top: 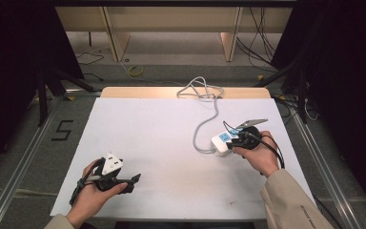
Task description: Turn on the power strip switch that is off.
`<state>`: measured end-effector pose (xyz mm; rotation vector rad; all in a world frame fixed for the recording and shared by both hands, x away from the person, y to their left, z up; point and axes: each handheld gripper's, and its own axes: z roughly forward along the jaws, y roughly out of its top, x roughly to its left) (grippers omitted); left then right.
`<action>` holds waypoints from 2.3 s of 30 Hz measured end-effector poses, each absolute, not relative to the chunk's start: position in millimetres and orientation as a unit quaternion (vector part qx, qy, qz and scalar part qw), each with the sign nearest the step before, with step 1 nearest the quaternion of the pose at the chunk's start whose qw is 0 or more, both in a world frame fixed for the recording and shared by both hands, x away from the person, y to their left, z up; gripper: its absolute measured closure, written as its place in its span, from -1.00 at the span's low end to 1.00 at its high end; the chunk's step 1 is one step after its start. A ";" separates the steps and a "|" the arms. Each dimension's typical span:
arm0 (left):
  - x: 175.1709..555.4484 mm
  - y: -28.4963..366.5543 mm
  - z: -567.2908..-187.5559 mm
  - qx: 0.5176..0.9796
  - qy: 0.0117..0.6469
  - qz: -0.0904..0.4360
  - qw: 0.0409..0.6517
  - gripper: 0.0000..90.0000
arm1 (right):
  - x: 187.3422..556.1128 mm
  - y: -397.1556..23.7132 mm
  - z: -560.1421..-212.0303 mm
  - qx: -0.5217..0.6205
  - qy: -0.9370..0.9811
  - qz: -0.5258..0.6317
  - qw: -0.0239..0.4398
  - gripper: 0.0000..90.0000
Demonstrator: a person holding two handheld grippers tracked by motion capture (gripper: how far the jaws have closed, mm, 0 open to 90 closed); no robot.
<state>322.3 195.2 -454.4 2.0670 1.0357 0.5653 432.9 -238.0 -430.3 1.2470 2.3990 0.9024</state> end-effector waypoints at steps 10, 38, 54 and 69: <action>322.2 195.3 -454.2 0.807 0.403 0.221 0.371 -0.60 | 422.2 -238.2 -429.1 0.424 0.832 0.326 0.147 0.45; 322.9 194.7 -454.5 0.805 0.407 0.218 0.372 -0.60 | 394.2 -243.8 -434.6 0.411 0.826 0.355 0.154 0.27; 323.3 196.2 -454.0 0.804 0.408 0.219 0.372 -0.60 | 374.5 -252.6 -438.7 0.404 0.827 0.363 0.150 0.17; 323.2 196.5 -453.9 0.802 0.410 0.219 0.375 -0.59 | 362.3 -261.9 -442.9 0.405 0.818 0.380 0.149 0.09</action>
